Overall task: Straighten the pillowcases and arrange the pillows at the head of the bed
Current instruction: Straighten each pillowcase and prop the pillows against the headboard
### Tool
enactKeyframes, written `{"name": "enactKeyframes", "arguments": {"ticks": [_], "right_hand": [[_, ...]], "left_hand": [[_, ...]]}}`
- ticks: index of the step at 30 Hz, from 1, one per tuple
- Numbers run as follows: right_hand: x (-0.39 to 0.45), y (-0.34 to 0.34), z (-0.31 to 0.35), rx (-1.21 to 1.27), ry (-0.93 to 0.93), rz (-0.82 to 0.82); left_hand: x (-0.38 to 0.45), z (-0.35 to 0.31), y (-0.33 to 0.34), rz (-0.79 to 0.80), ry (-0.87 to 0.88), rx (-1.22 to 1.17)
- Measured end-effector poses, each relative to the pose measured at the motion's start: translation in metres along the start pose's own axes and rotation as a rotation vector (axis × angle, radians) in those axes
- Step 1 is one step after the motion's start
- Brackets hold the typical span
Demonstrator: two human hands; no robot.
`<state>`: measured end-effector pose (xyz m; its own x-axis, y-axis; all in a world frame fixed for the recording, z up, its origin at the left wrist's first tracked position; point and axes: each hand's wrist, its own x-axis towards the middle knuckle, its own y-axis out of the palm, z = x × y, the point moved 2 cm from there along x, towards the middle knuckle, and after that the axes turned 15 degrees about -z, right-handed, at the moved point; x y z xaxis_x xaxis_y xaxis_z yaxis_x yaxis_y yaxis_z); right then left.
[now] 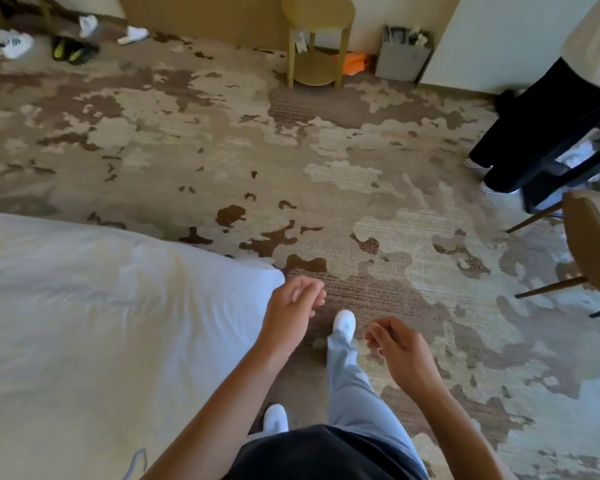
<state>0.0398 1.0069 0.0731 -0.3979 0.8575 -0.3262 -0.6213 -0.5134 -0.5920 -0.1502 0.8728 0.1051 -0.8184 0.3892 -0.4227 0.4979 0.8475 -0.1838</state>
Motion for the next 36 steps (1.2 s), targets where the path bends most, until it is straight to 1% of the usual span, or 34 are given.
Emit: {"name": "enactKeyframes", "arguments": {"ticks": [3,6,9,11,15,17,21,25,31,36], "right_hand": [[0.080,0.002,0.021,-0.004,-0.012,0.033],[0.161,0.008,0.059,-0.019,-0.038,0.094],[0.234,0.025,0.114,-0.036,-0.093,0.190],[0.277,0.044,0.156,-0.079,-0.168,0.271],[0.350,0.102,0.244,-0.125,-0.323,0.428],[0.382,0.139,0.288,-0.138,-0.401,0.475],[0.437,0.217,0.372,-0.170,-0.470,0.565],[0.483,0.277,0.446,-0.228,-0.506,0.608],[0.544,0.354,0.541,-0.306,-0.503,0.661],[0.592,0.447,0.619,-0.327,-0.502,0.676]], "left_hand": [[0.066,-0.039,0.024,-0.050,0.026,-0.003],[0.121,-0.069,0.038,-0.140,-0.021,0.015],[0.163,-0.090,0.043,-0.244,-0.080,0.025],[0.186,-0.099,0.042,-0.315,-0.122,0.018],[0.237,-0.110,0.024,-0.443,-0.211,0.004],[0.269,-0.115,0.011,-0.509,-0.269,-0.018],[0.349,-0.123,-0.021,-0.599,-0.331,-0.101],[0.439,-0.143,-0.063,-0.621,-0.390,-0.166],[0.572,-0.204,-0.132,-0.651,-0.373,-0.250],[0.676,-0.261,-0.210,-0.720,-0.297,-0.324]]}}
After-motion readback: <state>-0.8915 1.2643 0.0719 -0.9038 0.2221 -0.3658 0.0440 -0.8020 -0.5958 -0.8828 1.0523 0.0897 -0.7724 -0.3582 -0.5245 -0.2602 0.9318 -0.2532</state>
